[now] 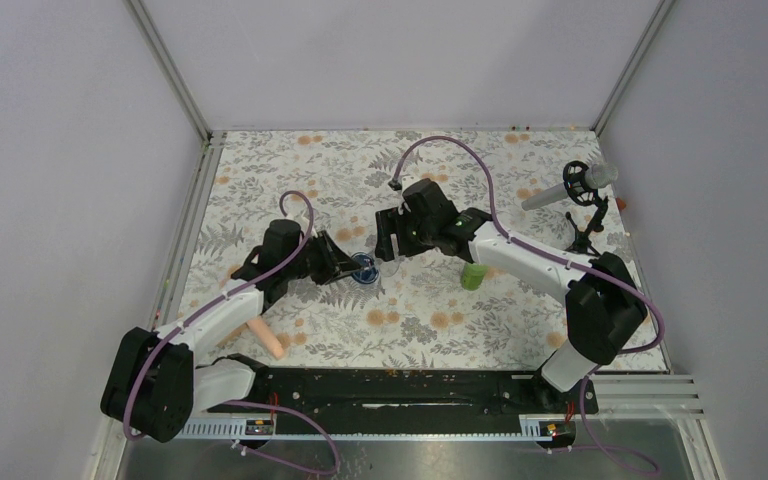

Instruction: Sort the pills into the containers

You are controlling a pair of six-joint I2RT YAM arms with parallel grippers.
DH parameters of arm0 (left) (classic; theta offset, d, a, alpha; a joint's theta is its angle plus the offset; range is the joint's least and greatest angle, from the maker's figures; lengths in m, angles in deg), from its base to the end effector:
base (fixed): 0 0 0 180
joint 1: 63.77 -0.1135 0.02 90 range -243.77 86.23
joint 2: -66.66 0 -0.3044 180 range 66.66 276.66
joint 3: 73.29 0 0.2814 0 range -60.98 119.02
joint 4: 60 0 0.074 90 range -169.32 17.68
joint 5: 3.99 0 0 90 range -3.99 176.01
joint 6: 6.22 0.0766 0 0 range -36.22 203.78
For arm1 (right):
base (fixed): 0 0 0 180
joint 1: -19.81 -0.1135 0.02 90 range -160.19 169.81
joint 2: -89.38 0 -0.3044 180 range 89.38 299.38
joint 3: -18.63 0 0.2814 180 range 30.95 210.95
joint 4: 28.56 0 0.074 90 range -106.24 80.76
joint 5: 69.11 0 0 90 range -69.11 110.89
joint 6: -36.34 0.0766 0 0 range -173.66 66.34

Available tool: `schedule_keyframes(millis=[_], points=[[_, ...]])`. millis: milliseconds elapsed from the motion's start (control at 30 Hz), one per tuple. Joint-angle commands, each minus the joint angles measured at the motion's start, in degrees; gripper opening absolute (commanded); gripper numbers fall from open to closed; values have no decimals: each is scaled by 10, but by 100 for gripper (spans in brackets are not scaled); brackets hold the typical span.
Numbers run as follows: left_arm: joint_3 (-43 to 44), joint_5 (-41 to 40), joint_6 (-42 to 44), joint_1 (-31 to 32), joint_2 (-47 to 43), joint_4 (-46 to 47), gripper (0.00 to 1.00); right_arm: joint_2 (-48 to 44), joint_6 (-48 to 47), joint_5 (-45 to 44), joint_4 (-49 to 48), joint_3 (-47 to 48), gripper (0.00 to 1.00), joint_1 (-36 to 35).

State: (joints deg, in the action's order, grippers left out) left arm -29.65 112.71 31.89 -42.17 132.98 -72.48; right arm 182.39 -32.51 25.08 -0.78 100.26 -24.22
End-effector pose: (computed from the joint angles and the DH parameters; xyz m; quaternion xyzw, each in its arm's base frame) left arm 0.2419 -0.1328 0.2017 -0.1230 0.8615 -0.4323 0.2364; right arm 0.3042 0.3018 0.2670 -0.1944 0.8815 0.2589 0.3436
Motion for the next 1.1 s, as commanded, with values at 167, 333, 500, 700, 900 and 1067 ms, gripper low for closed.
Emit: schedule_keyframes(millis=[167,333,500,700,900,1067], points=[[-29,-8,-20,-2,-28,82,0,14,45,142,-36,19,61,11],[-37,-20,-24,-2,-38,89,1,25,15,95,12,34,57,11],[-37,-17,-25,-3,-35,96,2,42,7,86,31,39,54,11],[-42,-32,-22,-5,-37,96,30,49,0,77,34,58,16,11],[-21,-126,23,-5,-89,-5,97,64,-42,53,63,94,0,11],[10,-260,74,-7,-161,-128,99,117,-112,46,113,155,0,11]])
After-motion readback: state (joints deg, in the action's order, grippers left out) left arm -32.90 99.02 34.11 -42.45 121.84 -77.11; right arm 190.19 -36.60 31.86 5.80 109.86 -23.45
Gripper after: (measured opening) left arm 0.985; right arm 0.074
